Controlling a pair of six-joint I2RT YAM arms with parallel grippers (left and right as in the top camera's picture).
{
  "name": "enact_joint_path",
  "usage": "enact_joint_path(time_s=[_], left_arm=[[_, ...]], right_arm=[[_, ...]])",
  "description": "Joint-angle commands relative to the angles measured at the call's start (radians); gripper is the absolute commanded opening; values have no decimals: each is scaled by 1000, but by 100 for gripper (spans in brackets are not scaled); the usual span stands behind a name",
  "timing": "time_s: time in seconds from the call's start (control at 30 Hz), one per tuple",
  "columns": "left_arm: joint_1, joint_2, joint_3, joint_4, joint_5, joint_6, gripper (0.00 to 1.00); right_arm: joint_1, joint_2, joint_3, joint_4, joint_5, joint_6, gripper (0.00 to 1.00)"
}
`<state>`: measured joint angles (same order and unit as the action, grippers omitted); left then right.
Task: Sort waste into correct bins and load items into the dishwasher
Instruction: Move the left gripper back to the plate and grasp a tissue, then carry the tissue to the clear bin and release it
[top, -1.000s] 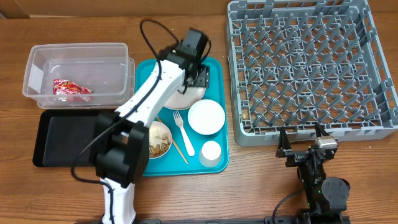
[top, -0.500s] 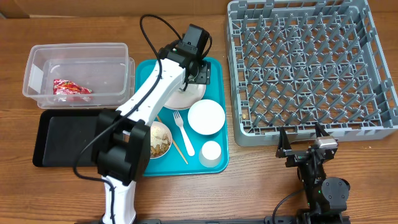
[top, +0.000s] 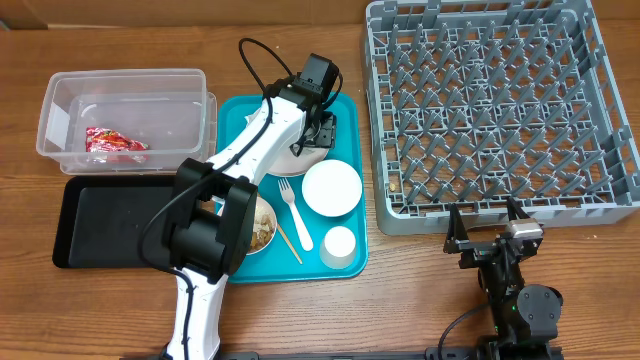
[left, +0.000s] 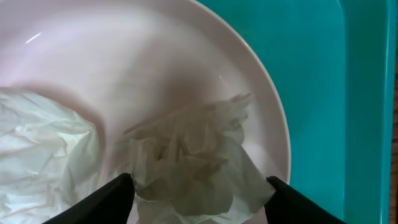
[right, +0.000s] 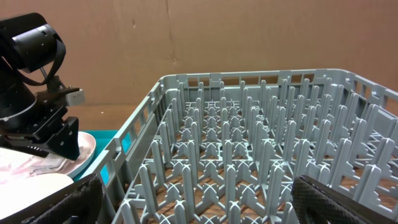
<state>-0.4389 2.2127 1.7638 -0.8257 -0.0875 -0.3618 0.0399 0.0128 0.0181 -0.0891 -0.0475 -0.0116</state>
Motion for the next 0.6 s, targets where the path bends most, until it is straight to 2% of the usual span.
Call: enact_joint_path(time_s=[0.0,0.23,0.43,0.57], left_arm=[[-1,3,-10,0,-8,18,66],[-1,3,-10,12,-9,18,47],[-1,3,-10,18,-9,18,43],[-1,3,-10,19,-9,18,33]], right_arm=[[-2,-10,-10,8,1,-4,100],[-2,-10,-10,8,1,-4,100],[-2,-10,-10,8,1,-4,100],[-2,-10,-10,8,1,-4,100]])
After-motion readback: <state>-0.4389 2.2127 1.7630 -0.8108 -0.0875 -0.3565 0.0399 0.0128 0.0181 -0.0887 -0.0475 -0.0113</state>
